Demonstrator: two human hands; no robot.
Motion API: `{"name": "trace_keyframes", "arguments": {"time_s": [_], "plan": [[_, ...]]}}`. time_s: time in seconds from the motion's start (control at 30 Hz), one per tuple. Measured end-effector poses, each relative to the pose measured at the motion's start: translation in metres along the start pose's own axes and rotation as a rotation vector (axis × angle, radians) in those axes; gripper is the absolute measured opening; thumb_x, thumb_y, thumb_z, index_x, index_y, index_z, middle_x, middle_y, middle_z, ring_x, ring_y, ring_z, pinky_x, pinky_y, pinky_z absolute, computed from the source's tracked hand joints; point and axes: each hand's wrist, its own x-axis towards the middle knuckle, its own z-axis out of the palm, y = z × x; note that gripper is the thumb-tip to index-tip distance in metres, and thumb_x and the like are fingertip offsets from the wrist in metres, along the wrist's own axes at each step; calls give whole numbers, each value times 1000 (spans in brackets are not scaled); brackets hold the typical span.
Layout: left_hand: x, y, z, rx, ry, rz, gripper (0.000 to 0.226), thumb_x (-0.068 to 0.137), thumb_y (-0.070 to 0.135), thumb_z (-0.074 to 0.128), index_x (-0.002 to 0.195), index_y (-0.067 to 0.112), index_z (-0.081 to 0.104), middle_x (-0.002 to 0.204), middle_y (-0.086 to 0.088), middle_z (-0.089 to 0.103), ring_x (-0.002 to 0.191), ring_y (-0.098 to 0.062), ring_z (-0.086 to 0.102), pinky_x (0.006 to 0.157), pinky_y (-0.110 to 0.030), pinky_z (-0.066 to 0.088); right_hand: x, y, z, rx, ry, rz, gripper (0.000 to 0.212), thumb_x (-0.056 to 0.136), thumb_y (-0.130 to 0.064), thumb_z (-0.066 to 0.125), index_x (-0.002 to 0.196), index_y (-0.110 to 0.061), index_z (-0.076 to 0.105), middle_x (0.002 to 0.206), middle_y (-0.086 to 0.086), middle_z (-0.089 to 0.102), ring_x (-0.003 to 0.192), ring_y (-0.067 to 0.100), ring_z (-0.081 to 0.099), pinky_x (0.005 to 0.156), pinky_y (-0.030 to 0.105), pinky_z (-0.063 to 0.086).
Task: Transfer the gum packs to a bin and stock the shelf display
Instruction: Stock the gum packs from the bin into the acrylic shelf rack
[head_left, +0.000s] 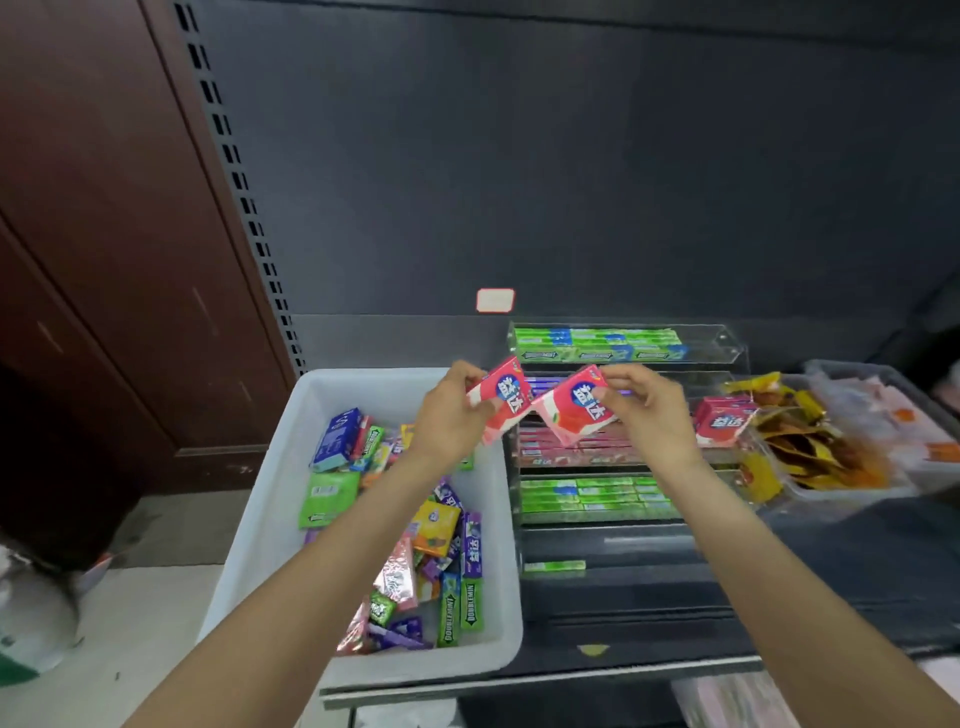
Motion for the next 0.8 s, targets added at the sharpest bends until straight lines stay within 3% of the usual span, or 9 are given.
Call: {"name": "trace_keyframes", "arguments": {"time_s": [0.07, 0.17, 0.2, 0.33, 0.43, 0.5, 0.57, 0.7, 0.8], "plan": [[1, 13, 24, -110, 8, 10, 22, 86, 6, 62, 100, 17, 49, 105, -2, 61, 93, -16, 57, 75, -25, 46, 5, 8, -32, -11, 1, -7, 18, 87, -2, 62, 97, -17, 65, 95, 7, 66, 83, 17, 65, 68, 33, 56], [2, 37, 67, -246, 7, 30, 38, 83, -7, 56, 114, 17, 54, 112, -1, 60, 104, -15, 56, 88, -33, 50, 16, 24, -85, -40, 2, -48, 20, 85, 1, 63, 96, -15, 65, 92, 12, 67, 84, 23, 65, 72, 36, 55], [2, 46, 81, -277, -1, 22, 42, 84, -9, 54, 118, 16, 54, 116, -2, 60, 104, -13, 56, 88, -31, 51, 21, 31, -102, -82, 0, -73, 19, 84, 1, 64, 96, -14, 66, 88, 9, 68, 82, 19, 66, 71, 33, 54], [-1, 75, 133, -327, -49, -9, 40, 86, -5, 54, 116, 21, 57, 102, 5, 59, 86, -8, 57, 63, -13, 50, 38, 52, -159, -246, -56, -151, 18, 83, 2, 65, 99, -8, 68, 79, -11, 64, 69, -11, 61, 61, 5, 45], [0, 89, 161, -299, 27, 0, 31, 85, 1, 59, 108, 21, 57, 100, 5, 59, 85, -8, 55, 64, -16, 48, 55, 62, -182, -395, -117, -238, 19, 83, -3, 66, 101, -9, 69, 88, -2, 67, 78, -3, 61, 65, 4, 43], [-1, 96, 173, -268, 62, -2, 27, 84, 2, 62, 104, 19, 55, 95, 7, 60, 79, -4, 55, 58, -10, 44, 65, 68, -188, -503, -176, -283, 23, 84, -5, 66, 106, -11, 69, 98, 1, 65, 89, 9, 61, 71, 4, 39], [-3, 101, 181, -231, 80, -7, 24, 84, 4, 63, 101, 20, 54, 90, 6, 60, 75, -1, 55, 53, -6, 43, 71, 71, -190, -594, -240, -322, 27, 85, -3, 64, 110, -11, 68, 101, 2, 60, 94, 10, 56, 77, 5, 38], [-4, 105, 188, -184, 102, -48, 19, 85, 10, 65, 95, 22, 55, 86, 0, 67, 81, -12, 64, 61, -16, 48, 74, 75, -192, -685, -271, -379, 28, 86, -8, 63, 113, -13, 66, 110, 6, 61, 103, 17, 58, 87, 23, 46], [-3, 106, 191, -180, 128, -69, 20, 83, 11, 68, 86, 26, 55, 86, -4, 71, 87, -19, 67, 76, -35, 54, 74, 82, -194, -795, -244, -423, 28, 88, -14, 61, 115, -17, 65, 113, 3, 62, 107, 16, 55, 85, 26, 45]]}}
